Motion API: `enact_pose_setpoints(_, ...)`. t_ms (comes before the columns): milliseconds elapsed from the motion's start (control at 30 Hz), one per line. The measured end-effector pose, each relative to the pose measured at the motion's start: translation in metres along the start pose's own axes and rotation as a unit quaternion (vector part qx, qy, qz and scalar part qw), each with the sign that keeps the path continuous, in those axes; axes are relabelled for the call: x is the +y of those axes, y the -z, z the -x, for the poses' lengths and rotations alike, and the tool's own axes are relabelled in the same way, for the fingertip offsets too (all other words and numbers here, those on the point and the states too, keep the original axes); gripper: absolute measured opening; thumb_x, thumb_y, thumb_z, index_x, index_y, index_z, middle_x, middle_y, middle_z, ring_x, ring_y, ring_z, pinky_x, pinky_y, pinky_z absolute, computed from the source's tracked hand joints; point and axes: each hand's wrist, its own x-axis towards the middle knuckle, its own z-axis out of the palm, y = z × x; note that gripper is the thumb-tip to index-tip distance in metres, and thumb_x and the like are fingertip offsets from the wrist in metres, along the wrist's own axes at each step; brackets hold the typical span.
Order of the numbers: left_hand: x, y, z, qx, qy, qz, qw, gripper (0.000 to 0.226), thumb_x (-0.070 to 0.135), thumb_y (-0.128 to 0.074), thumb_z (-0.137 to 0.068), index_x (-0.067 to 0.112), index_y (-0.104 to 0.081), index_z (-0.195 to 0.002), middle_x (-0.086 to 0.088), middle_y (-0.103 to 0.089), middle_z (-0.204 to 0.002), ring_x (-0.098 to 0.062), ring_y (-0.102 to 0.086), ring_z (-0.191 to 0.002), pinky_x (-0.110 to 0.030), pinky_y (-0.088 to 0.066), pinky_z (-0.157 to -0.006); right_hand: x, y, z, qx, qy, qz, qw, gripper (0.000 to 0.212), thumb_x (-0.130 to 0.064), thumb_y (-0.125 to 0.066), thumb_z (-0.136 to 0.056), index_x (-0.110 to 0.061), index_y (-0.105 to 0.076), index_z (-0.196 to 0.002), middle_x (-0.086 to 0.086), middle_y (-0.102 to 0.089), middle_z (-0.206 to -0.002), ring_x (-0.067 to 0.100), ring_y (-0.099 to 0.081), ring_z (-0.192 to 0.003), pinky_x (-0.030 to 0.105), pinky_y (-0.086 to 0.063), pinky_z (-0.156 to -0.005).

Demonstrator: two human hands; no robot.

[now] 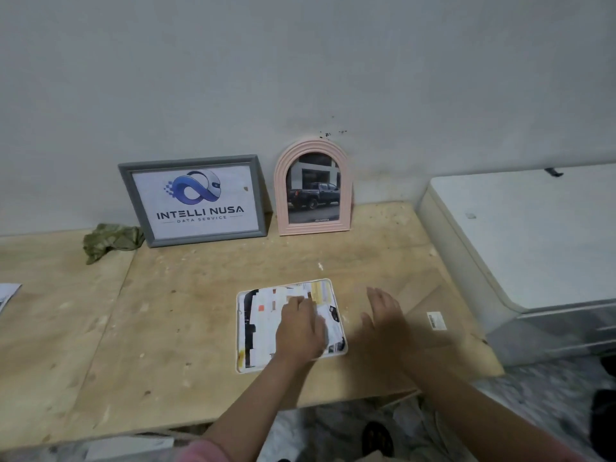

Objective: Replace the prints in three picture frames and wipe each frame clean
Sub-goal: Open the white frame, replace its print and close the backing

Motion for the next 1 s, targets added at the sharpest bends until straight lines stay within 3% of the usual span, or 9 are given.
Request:
enact_pose_setpoints(100,0.044,-0.022,-0.007,-0.012,0.021,0.051,0.998,0.038,0.029,-0.040,-0.085,0.003,-0.060,-0.106,-0.011,-0.054,-0.106,-0.027,-0.051,-0.101,-0.032,-0.043,-0.082,0.036,0.026,-0.001,0.022,-0.070,-0.004,0.997,0.054,-0.023,-0.045,-0.070,0.009,-0.061,-0.110,0.029,-0.062,-0.095,0.044,-0.061,-0.079,0.045,-0.054,-0.068)
enact_pose_setpoints(200,0.079,-0.042,-0.013,-0.034,0.080,0.068,0.994,0.035,0.030,-0.039,-0.085,0.006,-0.058,-0.102,-0.010,-0.053,-0.106,-0.026,-0.052,-0.103,-0.031,-0.042,-0.081,0.065,0.047,0.000,0.039,-0.133,-0.014,0.990,0.060,-0.014,-0.048,-0.063,0.010,-0.055,-0.118,0.030,-0.057,-0.098,0.044,-0.056,-0.082,0.044,-0.050,-0.072)
enact_pose_setpoints(300,0.105,-0.061,-0.019,-0.073,0.150,0.034,0.985,0.031,0.030,-0.041,-0.087,0.006,-0.056,-0.100,-0.013,-0.050,-0.112,-0.031,-0.051,-0.108,-0.033,-0.042,-0.085,0.088,0.066,0.001,0.028,-0.191,-0.001,0.981,0.051,-0.015,-0.048,-0.075,0.002,-0.048,-0.122,0.023,-0.051,-0.110,0.036,-0.050,-0.094,0.038,-0.045,-0.079)
enact_pose_setpoints(400,0.123,-0.071,-0.023,-0.099,0.253,-0.018,0.962,0.031,0.026,-0.048,-0.087,0.006,-0.057,-0.109,-0.016,-0.044,-0.123,-0.034,-0.049,-0.115,-0.037,-0.044,-0.093,0.106,0.072,-0.002,0.010,-0.211,-0.004,0.977,0.035,-0.020,-0.050,-0.081,-0.003,-0.047,-0.111,0.019,-0.046,-0.109,0.033,-0.047,-0.097,0.034,-0.040,-0.078)
enact_pose_setpoints(533,0.140,-0.075,-0.026,-0.082,0.296,-0.031,0.951,0.032,0.023,-0.051,-0.087,0.005,-0.060,-0.111,-0.020,-0.049,-0.123,-0.035,-0.049,-0.116,-0.032,-0.042,-0.096,0.116,0.065,-0.011,0.038,-0.205,-0.016,0.978,0.030,-0.020,-0.050,-0.072,0.003,-0.053,-0.091,0.025,-0.052,-0.093,0.038,-0.055,-0.084,0.035,-0.040,-0.069)
enact_pose_setpoints(733,0.145,-0.078,-0.040,-0.048,0.408,0.073,0.909,0.033,0.021,-0.057,-0.081,0.003,-0.056,-0.109,-0.020,-0.053,-0.124,-0.034,-0.052,-0.114,-0.031,-0.043,-0.088,0.116,0.075,-0.022,-0.014,-0.296,-0.033,0.955,0.038,-0.031,-0.050,-0.086,-0.006,-0.054,-0.114,0.018,-0.046,-0.121,0.034,-0.047,-0.111,0.034,-0.042,-0.085)
enact_pose_setpoints(867,0.137,-0.081,-0.041,-0.033,0.426,0.094,0.899,0.038,0.018,-0.059,-0.080,0.000,-0.056,-0.113,-0.017,-0.058,-0.118,-0.032,-0.056,-0.111,-0.029,-0.042,-0.079,0.121,0.071,-0.025,-0.005,-0.310,-0.077,0.948,0.039,-0.029,-0.050,-0.084,-0.010,-0.054,-0.117,0.017,-0.044,-0.124,0.035,-0.044,-0.114,0.036,-0.042,-0.088)
enact_pose_setpoints(1000,0.126,-0.077,-0.041,0.015,0.417,0.124,0.900,0.031,0.012,-0.059,-0.078,0.004,-0.062,-0.108,-0.016,-0.060,-0.116,-0.032,-0.057,-0.108,-0.033,-0.045,-0.085,0.120,0.073,-0.027,0.028,-0.317,-0.148,0.936,0.038,-0.024,-0.054,-0.079,-0.014,-0.059,-0.115,0.014,-0.051,-0.116,0.033,-0.051,-0.106,0.035,-0.047,-0.087)
